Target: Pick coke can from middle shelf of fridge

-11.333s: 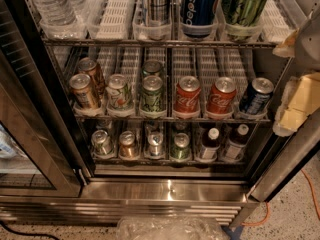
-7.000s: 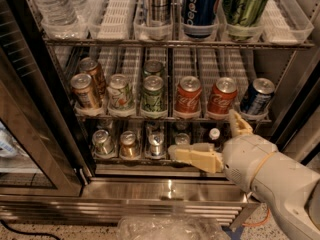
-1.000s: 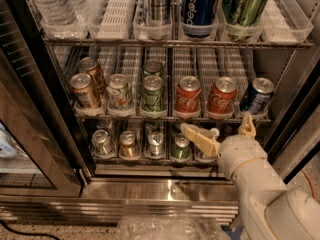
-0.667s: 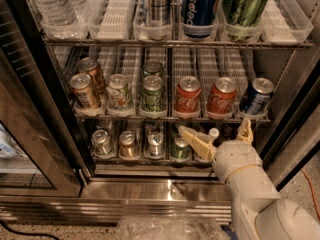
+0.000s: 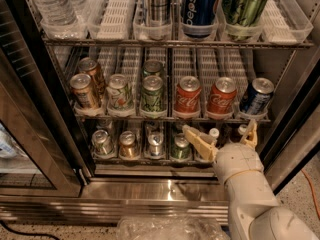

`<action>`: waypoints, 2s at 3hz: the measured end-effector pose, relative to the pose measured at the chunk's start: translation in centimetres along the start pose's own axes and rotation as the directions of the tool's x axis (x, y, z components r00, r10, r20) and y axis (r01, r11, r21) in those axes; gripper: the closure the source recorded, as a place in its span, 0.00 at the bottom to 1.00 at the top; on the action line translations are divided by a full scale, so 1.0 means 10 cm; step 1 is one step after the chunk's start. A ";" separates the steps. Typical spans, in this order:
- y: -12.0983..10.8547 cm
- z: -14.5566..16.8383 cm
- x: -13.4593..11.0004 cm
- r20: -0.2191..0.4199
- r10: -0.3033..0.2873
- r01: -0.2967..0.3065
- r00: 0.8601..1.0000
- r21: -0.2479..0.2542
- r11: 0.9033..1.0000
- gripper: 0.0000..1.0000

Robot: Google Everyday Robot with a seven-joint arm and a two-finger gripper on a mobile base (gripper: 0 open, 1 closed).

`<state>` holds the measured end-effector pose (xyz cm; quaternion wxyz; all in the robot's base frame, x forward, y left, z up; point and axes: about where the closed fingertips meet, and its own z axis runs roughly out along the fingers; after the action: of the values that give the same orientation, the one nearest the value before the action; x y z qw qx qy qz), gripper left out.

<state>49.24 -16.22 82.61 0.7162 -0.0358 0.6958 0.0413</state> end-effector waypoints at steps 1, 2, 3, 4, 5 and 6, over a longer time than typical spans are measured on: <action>0.00 0.00 0.00 0.000 0.000 0.000 1.000 0.000 1.000 0.19; 0.00 0.00 0.00 0.000 0.000 0.000 1.000 0.000 1.000 0.52; 0.02 -0.02 0.00 0.006 -0.006 0.006 1.000 0.001 1.000 0.41; 0.03 -0.05 0.02 0.009 -0.010 0.010 1.000 0.003 1.000 0.24; 0.03 -0.04 0.06 0.008 -0.016 0.016 1.000 0.016 1.000 0.26; 0.00 0.06 0.04 0.007 -0.012 0.012 1.000 0.028 1.000 0.26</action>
Offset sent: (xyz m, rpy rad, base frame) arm 0.0000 0.0000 0.0000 0.0000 0.0000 0.0000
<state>49.89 -16.09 82.21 0.7194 -0.0300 0.6934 0.0274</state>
